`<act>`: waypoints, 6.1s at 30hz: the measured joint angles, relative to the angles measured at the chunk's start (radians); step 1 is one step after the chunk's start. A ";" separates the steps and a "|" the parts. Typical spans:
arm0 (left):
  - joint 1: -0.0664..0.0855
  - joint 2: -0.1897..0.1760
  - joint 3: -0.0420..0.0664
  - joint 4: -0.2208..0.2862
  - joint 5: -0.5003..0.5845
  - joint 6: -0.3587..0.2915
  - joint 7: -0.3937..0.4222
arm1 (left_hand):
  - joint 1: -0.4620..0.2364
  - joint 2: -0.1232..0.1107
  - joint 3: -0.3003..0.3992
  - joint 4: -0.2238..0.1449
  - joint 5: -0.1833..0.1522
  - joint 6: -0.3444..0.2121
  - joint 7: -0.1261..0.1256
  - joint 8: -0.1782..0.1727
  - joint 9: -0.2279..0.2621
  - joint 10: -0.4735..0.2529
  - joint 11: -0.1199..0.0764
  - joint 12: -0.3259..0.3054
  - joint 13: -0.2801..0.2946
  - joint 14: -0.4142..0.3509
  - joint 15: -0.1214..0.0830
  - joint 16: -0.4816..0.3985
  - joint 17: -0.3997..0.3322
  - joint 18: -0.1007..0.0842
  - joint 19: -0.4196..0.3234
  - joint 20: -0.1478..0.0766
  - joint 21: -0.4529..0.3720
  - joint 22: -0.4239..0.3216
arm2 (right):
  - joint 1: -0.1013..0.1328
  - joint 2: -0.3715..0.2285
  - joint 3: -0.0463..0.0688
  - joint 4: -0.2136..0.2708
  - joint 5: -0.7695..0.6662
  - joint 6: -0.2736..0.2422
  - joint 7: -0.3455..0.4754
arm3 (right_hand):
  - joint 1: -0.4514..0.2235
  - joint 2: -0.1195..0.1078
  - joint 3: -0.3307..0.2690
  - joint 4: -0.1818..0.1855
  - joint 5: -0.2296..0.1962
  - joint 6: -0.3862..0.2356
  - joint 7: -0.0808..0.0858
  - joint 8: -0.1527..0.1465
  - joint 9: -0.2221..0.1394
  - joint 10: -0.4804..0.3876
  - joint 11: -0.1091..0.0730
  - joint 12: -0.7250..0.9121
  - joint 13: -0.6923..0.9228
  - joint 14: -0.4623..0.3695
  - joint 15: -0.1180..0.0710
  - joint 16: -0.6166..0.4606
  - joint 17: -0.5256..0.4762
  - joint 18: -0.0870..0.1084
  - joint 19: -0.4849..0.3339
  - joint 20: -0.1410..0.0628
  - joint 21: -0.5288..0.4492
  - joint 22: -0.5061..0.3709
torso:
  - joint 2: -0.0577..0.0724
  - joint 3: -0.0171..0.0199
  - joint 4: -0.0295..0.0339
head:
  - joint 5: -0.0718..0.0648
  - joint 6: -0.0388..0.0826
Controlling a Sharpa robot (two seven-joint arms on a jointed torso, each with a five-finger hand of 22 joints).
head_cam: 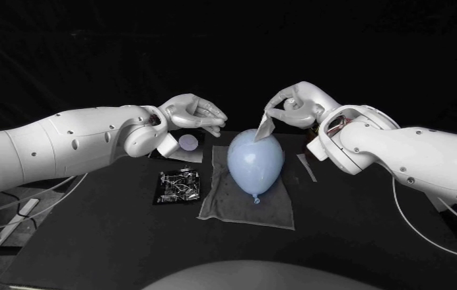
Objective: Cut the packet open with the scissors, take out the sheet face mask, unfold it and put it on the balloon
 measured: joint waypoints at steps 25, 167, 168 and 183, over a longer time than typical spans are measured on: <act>-0.105 0.147 0.068 0.014 -0.023 -0.290 0.143 | 0.013 0.011 -0.239 0.012 0.000 -0.200 -0.067 -0.200 -0.046 -0.241 -0.028 -0.262 -0.008 -0.115 0.060 -0.429 -0.246 -0.079 -0.173 0.025 -0.312 -0.175 | 0.067 0.028 0.001 0.022 -0.183 0.186 -0.098 | 0.000 0.000 0.000 0.000 -0.003 0.000 -0.005 0.005 0.000 0.000 0.000 0.000 0.000 0.000 0.000 -0.002 0.001 0.000 0.000 0.000 0.000 -0.001 | -0.004 -0.0008 -0.0005 | -0.046 0.056; -0.134 0.167 0.084 0.004 0.218 -0.219 0.133 | 0.123 0.197 0.005 0.006 -0.004 0.104 -0.032 -0.096 0.036 0.148 -0.012 -0.258 -0.005 0.199 0.006 -0.507 -0.307 -0.001 0.099 0.025 -0.307 -0.165 | 0.045 -0.012 -0.014 -0.055 0.316 0.065 0.118 | 0.058 -0.097 -0.277 0.186 0.010 -0.121 0.075 -0.168 -0.001 -0.192 0.071 -0.198 -0.134 0.004 0.057 -0.031 0.001 0.025 -0.008 0.052 -0.119 0.000 | -0.003 -0.0001 0.0034 | -0.063 0.083; -0.134 0.167 0.084 0.005 0.219 -0.218 0.132 | 0.123 0.197 0.005 0.006 -0.004 0.104 -0.032 -0.096 0.036 0.148 -0.012 -0.258 -0.005 0.199 0.006 -0.507 -0.307 -0.001 0.099 0.025 -0.307 -0.165 | 0.042 -0.008 -0.015 -0.057 0.319 0.061 0.125 | 0.064 -0.103 -0.279 0.179 0.010 -0.121 0.075 -0.171 -0.003 -0.192 0.071 -0.198 -0.135 0.004 0.057 -0.031 0.001 0.024 -0.008 0.052 -0.123 0.000 | -0.003 -0.0001 0.0035 | -0.063 0.083; -0.134 0.165 0.084 0.009 0.227 -0.216 0.129 | 0.119 0.193 0.013 0.006 -0.004 0.107 -0.036 -0.092 0.036 0.148 -0.012 -0.258 -0.005 0.199 0.006 -0.507 -0.307 -0.002 0.099 0.025 -0.307 -0.165 | 0.011 0.046 -0.017 -0.094 0.349 0.016 0.196 | 0.106 -0.099 -0.280 0.153 0.010 -0.124 0.078 -0.179 -0.012 -0.196 0.075 -0.198 -0.143 0.004 0.057 -0.031 0.000 0.024 -0.008 0.052 -0.131 -0.001 | -0.003 -0.0006 0.0041 | -0.064 0.082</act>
